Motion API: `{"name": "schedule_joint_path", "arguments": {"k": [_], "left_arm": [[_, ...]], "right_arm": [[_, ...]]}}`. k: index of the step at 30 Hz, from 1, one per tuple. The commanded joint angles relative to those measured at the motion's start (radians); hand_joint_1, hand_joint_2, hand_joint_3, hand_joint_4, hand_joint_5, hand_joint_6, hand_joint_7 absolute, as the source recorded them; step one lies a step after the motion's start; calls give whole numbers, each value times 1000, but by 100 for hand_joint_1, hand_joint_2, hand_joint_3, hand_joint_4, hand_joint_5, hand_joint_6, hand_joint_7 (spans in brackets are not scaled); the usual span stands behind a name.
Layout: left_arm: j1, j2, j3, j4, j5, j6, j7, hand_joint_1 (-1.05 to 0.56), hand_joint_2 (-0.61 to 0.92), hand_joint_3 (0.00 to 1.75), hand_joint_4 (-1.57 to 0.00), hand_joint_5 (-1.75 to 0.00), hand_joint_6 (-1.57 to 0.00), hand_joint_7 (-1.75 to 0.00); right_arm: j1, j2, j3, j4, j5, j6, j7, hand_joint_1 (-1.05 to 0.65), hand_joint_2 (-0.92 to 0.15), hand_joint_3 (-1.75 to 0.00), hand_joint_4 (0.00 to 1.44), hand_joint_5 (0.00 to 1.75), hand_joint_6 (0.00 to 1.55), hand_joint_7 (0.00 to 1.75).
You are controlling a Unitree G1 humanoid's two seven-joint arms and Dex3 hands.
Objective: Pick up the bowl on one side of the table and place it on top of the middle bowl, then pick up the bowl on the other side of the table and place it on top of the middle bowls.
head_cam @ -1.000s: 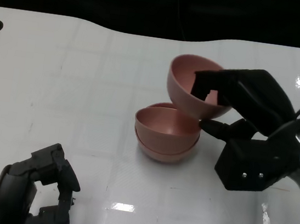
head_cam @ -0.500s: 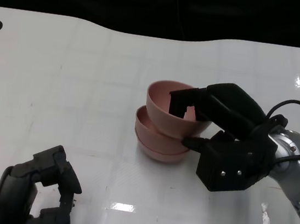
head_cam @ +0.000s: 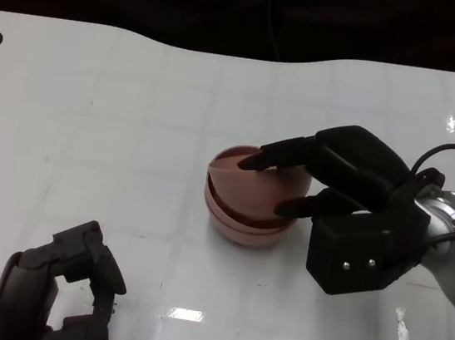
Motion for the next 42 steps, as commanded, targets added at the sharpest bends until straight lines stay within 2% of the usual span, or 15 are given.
{"name": "schedule_joint_path", "arguments": {"k": [1,5,10,14,21,27,28,29,30,32,33,37,39,41,42], "left_arm": [[2,15,5,-3,8,-14,14,-2,36,147,-95,-175,-86,-157],[3,14,2,-8,2,-3,12,-3,36,146,-95,-175,-86,-157],[5,12,-1,-13,-10,6,7,-2,36,146,-95,-175,-86,-157],[4,13,-1,-13,-7,5,10,-2,36,146,-95,-175,-86,-158],[4,12,-4,-18,-6,13,11,-1,36,147,-96,-175,-86,-159],[3,14,-6,-19,-6,12,10,0,36,149,-96,-175,-85,-160],[0,16,-4,-14,-7,10,11,0,36,149,-96,-175,-85,-160],[-5,19,-1,-5,-6,2,11,-1,35,149,-96,-175,-85,-160],[-11,22,1,6,-7,-6,10,-2,35,149,-95,-175,-85,-160],[-17,24,6,12,2,-8,16,-2,34,150,-95,-175,-85,-160],[-18,25,6,12,-1,-6,13,-3,34,150,-95,-175,-85,-160],[-22,30,7,23,-13,-12,7,-2,34,150,-95,-175,-85,-159],[-25,33,9,30,-8,-17,9,-2,34,149,-95,-175,-85,-159],[-25,35,9,33,-14,-21,6,-2,34,149,-95,-175,-85,-159],[-25,37,9,35,-21,-22,2,-1,34,150,-95,-175,-86,-157]], "right_arm": [[35,-36,-23,-60,6,1,-3,-56,-92,-14,51,16,47,0],[80,-54,-47,-117,10,-8,-27,-63,-92,-20,41,12,40,0],[143,-73,-79,-175,18,-23,-55,-64,-92,-19,37,11,38,0],[239,-93,-124,-274,66,-26,-44,-63,-92,-20,33,10,35,0],[398,-113,-195,-383,124,-107,-81,-52,-92,-12,42,20,46,6],[420,-108,-211,-393,124,-127,-78,-51,-92,-10,44,25,49,7],[468,-104,-223,-397,146,-154,-93,-51,-92,-10,43,25,49,7],[512,-100,-234,-399,165,-181,-108,-45,-91,-8,47,30,53,10],[549,-96,-243,-398,180,-203,-123,-39,-91,-5,47,41,57,11],[585,-88,-252,-390,196,-232,-141,-35,-92,-3,40,60,60,12],[594,-78,-254,-367,213,-268,-153,-30,-92,-2,44,69,65,15],[588,-28,-266,-236,212,-420,-238,-14,-91,-2,66,89,87,27],[572,-8,-271,-173,200,-483,-280,-6,-91,-2,73,101,94,36],[556,6,-275,-119,195,-531,-306,-4,-90,-3,74,107,95,40],[546,14,-277,-88,194,-552,-320,0,-90,-6,78,116,99,47]]}}
